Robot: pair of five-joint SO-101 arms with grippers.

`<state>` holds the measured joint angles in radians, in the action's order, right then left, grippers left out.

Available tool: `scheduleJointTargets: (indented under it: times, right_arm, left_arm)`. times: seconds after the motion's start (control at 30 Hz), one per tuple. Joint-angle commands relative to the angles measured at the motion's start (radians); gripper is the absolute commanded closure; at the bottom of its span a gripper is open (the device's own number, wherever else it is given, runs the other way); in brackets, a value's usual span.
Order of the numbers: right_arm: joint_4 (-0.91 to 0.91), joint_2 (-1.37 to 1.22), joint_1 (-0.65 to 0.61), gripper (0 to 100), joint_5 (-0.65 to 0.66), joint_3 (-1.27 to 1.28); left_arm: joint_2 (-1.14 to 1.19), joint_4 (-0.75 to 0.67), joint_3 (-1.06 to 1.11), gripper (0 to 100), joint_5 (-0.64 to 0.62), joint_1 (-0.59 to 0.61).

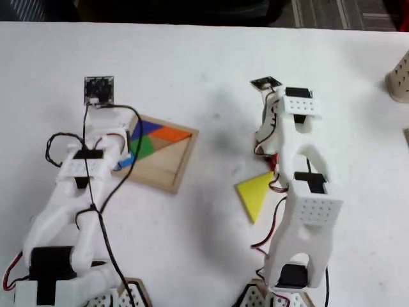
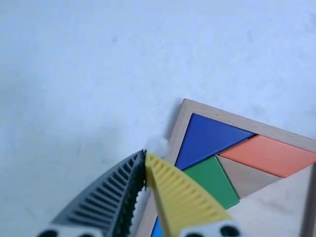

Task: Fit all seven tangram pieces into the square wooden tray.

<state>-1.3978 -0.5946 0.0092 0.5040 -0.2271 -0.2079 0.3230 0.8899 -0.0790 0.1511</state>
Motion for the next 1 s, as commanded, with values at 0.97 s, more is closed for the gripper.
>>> scheduleJointTargets:
  times: [0.97]
  right_arm:
    - [-0.297, 0.062, -0.346, 98.1, -0.543, -0.348]
  left_arm:
    - [0.455, -0.034, -0.522, 98, -0.19, 0.085]
